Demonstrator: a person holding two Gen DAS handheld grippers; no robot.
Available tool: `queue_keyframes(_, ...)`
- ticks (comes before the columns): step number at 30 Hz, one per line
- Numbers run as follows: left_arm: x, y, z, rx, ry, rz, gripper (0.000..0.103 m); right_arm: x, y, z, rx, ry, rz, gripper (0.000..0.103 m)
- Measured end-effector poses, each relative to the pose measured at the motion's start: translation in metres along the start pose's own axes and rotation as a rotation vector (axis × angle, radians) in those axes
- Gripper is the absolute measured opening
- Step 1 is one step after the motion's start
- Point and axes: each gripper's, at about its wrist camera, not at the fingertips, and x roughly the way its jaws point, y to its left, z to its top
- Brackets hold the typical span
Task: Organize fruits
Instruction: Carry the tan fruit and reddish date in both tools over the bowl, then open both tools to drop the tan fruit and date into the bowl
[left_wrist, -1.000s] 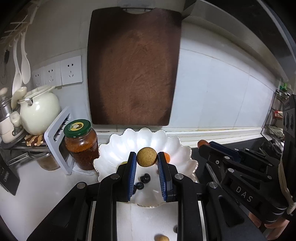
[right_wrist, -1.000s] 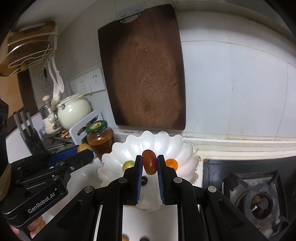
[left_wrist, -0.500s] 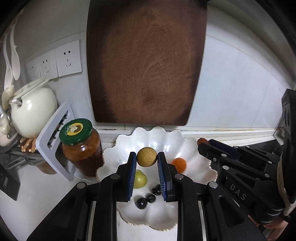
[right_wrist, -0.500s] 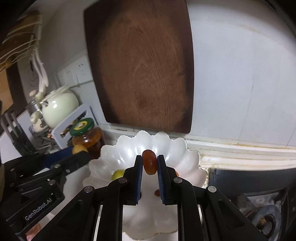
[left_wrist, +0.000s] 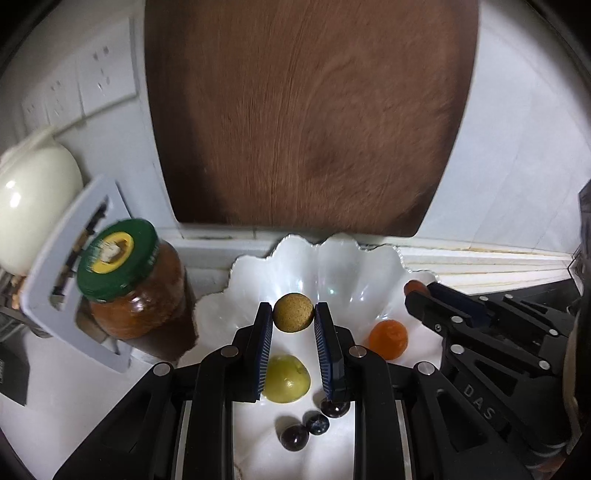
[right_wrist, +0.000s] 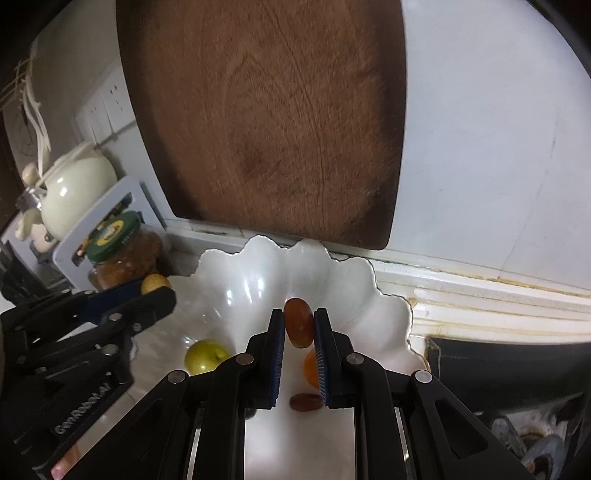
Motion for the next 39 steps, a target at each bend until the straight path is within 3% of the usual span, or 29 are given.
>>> queue_keyframes(12,0.036,-0.006,0.002,-0.001,0.092,0.005,0.024,0.034,-0.007,0.007,-0.006,0.076,-0.008,0.018)
queue_keyframes(14,0.038,-0.007,0.003,-0.001,0.093,0.022,0.032,0.036,-0.009,0.008,0.001,0.083,-0.012,0.019)
queue_keyframes(16,0.038,-0.006,0.004,-0.005,0.093,0.032,0.037,0.037,-0.011,0.008,0.008,0.086,-0.020,0.028)
queue_keyframes(19,0.037,-0.004,0.003,-0.012,0.096,0.046,0.040,0.036,-0.014,0.007,0.007,0.083,-0.037,0.031)
queue_keyframes(29,0.012,-0.002,-0.003,0.013,0.058,0.122,0.055,0.021,-0.013,0.004,-0.010,0.064,-0.052,0.031)
queue_keyframes(33,-0.007,0.001,-0.005,0.010,0.019,0.147,0.060,0.005,-0.012,0.002,-0.013,0.040,-0.055,0.039)
queue_keyframes(39,-0.034,0.002,-0.009,0.009,-0.018,0.149,0.067,-0.022,-0.008,-0.003,-0.023,0.001,-0.051,0.041)
